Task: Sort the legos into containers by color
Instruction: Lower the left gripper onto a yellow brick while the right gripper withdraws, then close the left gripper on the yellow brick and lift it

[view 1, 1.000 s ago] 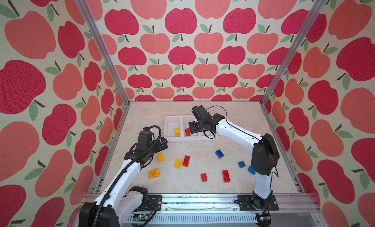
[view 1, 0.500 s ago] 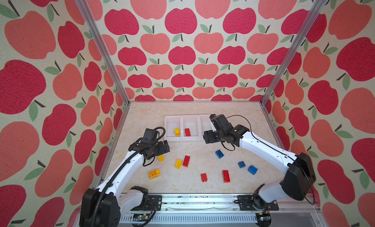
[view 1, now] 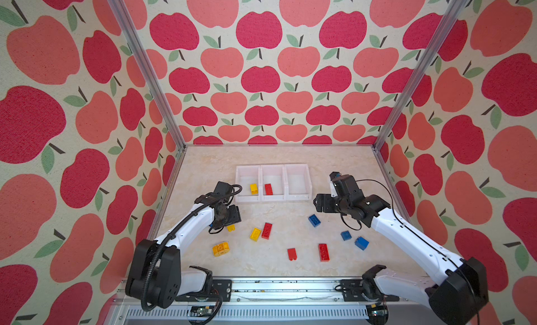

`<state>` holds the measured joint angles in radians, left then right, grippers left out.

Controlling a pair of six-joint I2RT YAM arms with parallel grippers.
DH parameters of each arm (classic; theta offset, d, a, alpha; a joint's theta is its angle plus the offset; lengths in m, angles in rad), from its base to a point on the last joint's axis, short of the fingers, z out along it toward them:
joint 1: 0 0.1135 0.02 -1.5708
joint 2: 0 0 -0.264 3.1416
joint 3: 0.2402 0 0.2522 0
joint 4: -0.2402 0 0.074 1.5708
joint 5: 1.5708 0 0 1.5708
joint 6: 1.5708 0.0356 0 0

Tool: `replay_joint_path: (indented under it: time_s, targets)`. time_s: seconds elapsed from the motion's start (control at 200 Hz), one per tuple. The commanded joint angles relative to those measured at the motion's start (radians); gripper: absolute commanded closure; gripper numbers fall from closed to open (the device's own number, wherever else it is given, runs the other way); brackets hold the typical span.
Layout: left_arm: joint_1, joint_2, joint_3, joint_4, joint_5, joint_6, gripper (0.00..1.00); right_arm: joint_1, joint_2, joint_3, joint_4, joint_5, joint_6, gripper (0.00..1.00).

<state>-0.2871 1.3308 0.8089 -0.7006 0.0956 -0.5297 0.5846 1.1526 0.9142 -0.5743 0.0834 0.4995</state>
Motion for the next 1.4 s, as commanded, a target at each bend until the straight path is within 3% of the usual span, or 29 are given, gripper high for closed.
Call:
replay_joint_path:
  time_s: [0.0, 0.415, 0.82, 1.141, 1.396]
  targets:
    - [-0.008, 0.027, 0.029, -0.028, -0.036, 0.004, 0.3, -0.018, -0.03, -0.027, -0.013, -0.026, 0.02, 0.14]
    - [-0.012, 0.128, 0.008, 0.034, -0.036, -0.004, 0.4, -0.032, -0.022, -0.048, 0.006, -0.04, 0.022, 0.14]
    - [-0.012, 0.16, -0.009, 0.062, -0.028, -0.009, 0.55, -0.037, -0.019, -0.055, 0.014, -0.043, 0.027, 0.13]
    - [-0.012, 0.142, -0.007, 0.049, -0.027, -0.012, 0.71, -0.04, -0.03, -0.063, 0.013, -0.043, 0.031, 0.13]
    - [-0.036, 0.08, 0.043, 0.0, -0.052, -0.012, 0.75, -0.042, -0.04, -0.079, 0.021, -0.048, 0.038, 0.13]
